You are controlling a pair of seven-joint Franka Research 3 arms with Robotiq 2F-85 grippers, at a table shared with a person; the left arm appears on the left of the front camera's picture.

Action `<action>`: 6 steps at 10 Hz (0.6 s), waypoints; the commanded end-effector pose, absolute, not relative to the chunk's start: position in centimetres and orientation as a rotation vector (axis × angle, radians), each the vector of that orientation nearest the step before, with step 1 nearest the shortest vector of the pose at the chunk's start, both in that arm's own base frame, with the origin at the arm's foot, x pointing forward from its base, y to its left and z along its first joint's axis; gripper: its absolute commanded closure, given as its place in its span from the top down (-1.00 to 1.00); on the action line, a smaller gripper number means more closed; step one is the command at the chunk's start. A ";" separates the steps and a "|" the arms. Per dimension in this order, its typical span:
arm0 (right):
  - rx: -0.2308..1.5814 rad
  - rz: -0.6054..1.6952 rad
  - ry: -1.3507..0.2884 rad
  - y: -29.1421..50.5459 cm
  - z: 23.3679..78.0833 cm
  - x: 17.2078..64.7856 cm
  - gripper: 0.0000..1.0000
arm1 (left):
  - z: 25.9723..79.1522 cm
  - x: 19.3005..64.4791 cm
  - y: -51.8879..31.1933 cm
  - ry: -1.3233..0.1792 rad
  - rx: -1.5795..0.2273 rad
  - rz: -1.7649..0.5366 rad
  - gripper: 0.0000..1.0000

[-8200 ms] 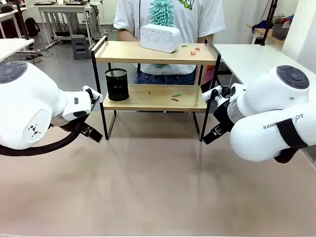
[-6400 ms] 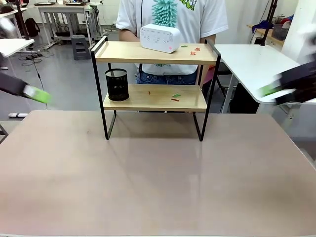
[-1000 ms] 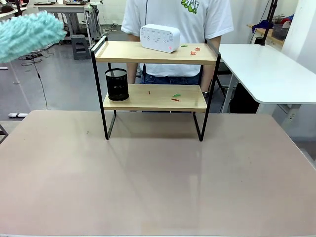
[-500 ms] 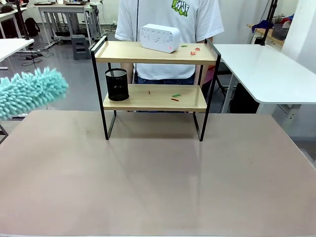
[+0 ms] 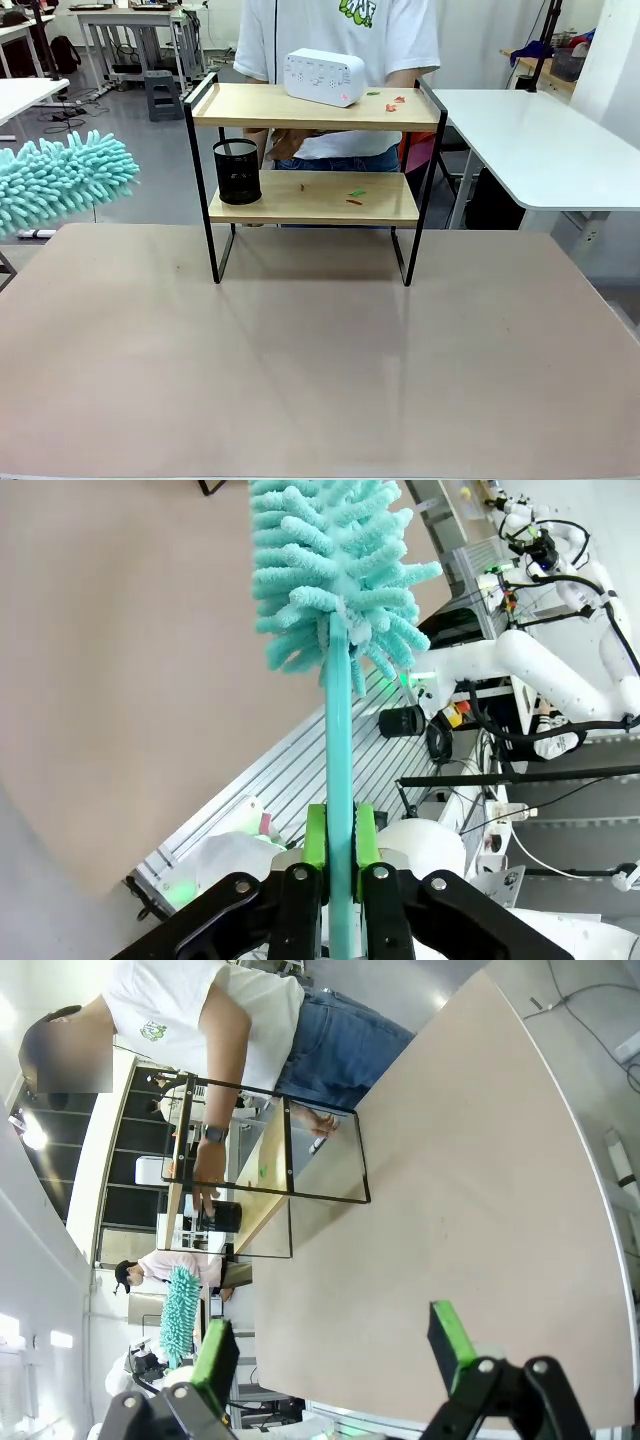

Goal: Clean the shelf.
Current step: Clean the specific tier of the Shelf with the Duster once objects are removed.

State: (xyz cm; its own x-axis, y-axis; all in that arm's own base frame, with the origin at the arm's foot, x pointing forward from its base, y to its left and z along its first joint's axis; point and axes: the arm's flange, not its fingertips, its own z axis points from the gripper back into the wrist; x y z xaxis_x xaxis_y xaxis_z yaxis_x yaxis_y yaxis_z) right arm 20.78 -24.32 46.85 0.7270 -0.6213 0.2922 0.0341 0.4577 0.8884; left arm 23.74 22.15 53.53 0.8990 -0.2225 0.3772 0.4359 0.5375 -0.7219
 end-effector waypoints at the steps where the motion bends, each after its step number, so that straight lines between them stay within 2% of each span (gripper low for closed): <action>1: 1.034 -0.421 -0.688 -24.5 47.1 21.0 1.00 | 54.2 23.9 22.3 -0.264 -0.950 -0.383 -1.00; 6: 1.034 -0.421 -0.688 -24.5 47.1 21.0 1.00 | 54.2 23.9 22.3 -0.264 -0.950 -0.383 -1.00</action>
State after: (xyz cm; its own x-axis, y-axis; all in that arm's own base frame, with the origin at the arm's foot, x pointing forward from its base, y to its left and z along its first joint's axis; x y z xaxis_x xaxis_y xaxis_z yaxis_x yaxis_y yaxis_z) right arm 20.78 -24.32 46.85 0.7271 -0.6212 0.2925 0.0336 0.4576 0.8885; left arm 23.75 22.16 53.52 0.8992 -0.2224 0.3768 0.4355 0.5375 -0.7221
